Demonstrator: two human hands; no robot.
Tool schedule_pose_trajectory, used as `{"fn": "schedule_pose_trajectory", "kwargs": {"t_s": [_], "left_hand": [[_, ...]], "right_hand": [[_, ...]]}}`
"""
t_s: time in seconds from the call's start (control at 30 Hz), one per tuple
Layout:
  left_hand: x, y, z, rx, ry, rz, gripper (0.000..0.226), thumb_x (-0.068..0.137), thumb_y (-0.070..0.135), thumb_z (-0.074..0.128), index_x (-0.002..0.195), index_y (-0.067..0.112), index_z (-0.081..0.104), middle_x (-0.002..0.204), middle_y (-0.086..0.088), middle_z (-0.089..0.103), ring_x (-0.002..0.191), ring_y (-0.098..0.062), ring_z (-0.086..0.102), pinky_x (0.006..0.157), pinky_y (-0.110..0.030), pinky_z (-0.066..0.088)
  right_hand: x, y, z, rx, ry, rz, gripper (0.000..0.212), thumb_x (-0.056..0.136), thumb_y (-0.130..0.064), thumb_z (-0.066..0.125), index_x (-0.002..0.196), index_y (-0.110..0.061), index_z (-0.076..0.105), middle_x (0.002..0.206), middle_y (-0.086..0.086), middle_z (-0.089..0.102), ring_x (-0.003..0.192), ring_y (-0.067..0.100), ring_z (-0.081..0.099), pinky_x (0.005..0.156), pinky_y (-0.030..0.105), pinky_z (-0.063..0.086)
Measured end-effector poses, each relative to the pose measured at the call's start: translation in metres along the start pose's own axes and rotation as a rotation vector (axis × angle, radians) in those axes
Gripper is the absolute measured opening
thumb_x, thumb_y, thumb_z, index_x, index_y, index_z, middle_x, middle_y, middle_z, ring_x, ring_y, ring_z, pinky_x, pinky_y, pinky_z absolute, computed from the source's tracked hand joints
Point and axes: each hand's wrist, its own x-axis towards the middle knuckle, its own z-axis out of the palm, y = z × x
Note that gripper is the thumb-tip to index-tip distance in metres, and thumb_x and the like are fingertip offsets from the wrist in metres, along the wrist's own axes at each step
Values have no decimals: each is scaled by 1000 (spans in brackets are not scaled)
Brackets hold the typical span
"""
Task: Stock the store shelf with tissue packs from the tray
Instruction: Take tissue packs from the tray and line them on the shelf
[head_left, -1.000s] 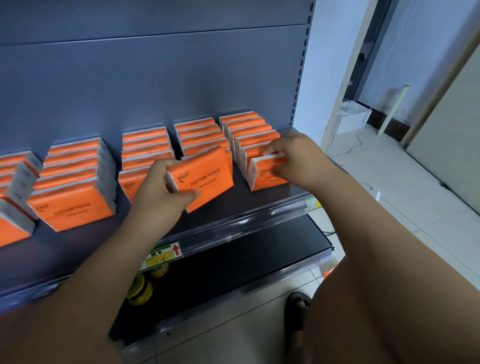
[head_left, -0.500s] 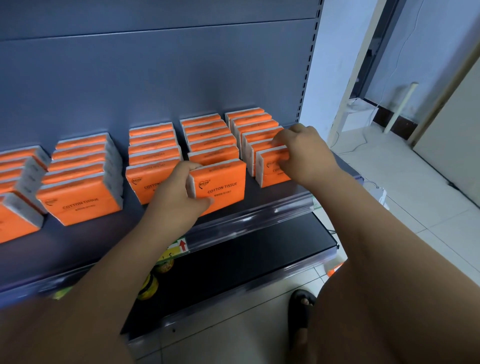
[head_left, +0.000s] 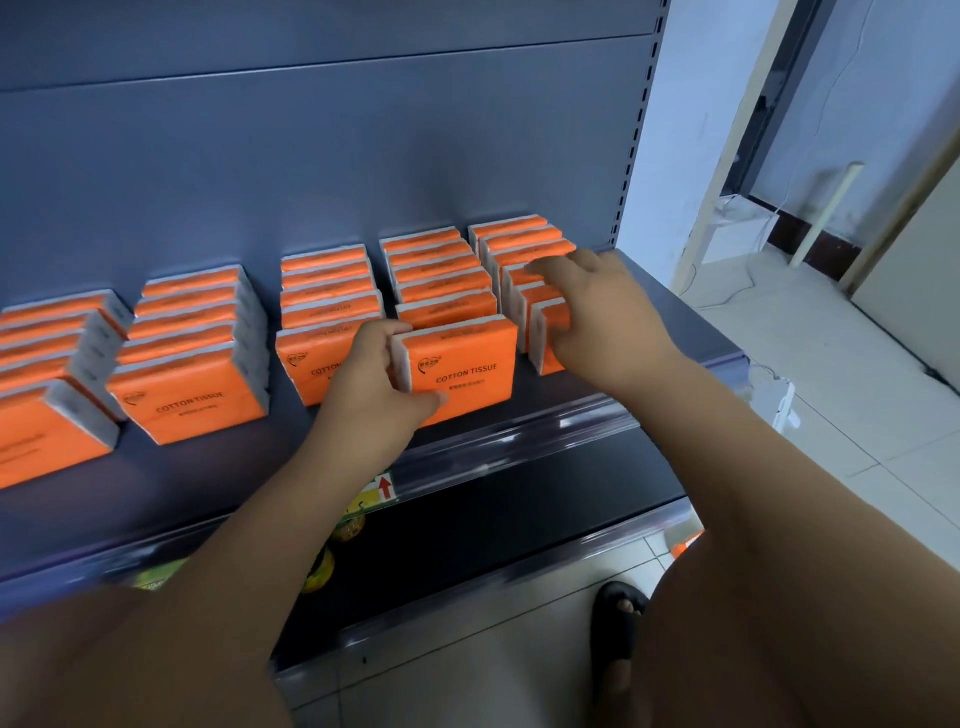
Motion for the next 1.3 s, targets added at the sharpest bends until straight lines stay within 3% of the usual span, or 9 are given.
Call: {"fn": "schedule_pose_trajectory", "kwargs": {"t_s": [0.07,0.2,0.4,0.5,0.57,0.7,0.9,1.03,1.3], "left_hand": [[0,1,3,-46,35,-2,68,80,7,87,130,29,47,123,7,67,111,-10,65,84,-30,57],[2,-2,11,-101,120,-19,66,81,4,85,129,29,47,114,10,67,95,0,66,69,-16,53],[1,-7,21,-200,172,-69,36,90,5,77,107,31,58,106,11,69,97,3,67,78,-14,54],[1,-9,28,-170,123,-51,23,102,10,61,105,33,64,105,1,71,96,-7,67,79,-19,52],[1,-8,31,-164,114,-49,25,106,9,52,112,28,67,105,-3,71,86,-10,63,69,-12,49],[2,-5,35,-174,115,-79,29,108,9,45,118,25,67,97,3,68,74,-6,57,54,-6,44],[4,-1,39,-234,135,-126,27,106,9,47,119,23,66,107,-8,69,73,-2,57,55,-5,43],[3,5,41,-287,106,-122,32,102,12,54,127,30,61,109,6,68,80,15,59,63,0,42],[4,12,38,-342,73,-174,32,102,19,59,131,33,60,112,14,65,100,4,56,77,-15,38]], "right_hand": [[-6,-17,3,182,17,-7,30,82,-4,64,110,-11,73,101,10,72,96,32,63,73,32,43],[-16,-37,3,438,-98,190,40,88,-8,65,127,-17,69,85,-15,64,84,11,60,75,19,44],[-20,-44,4,597,-131,402,20,90,-12,64,102,-28,63,88,-13,64,80,4,59,67,18,43],[-22,-48,5,569,-149,437,13,90,-14,63,102,-14,65,94,0,68,86,16,62,74,28,49],[-24,-52,6,565,-163,464,17,89,-14,63,105,-7,66,97,9,69,90,26,64,82,39,51],[-26,-56,9,623,-200,528,18,90,-15,63,107,-10,66,98,8,70,92,25,65,85,42,53],[-24,-59,11,697,-228,543,6,89,-14,62,94,-14,65,84,5,66,77,21,62,69,36,49],[-23,-62,13,724,-220,547,14,90,-14,63,103,-13,66,94,8,68,84,19,64,70,30,49],[-22,-66,19,740,-186,538,15,88,-15,66,101,-8,66,95,11,69,79,16,62,67,30,47]]}}
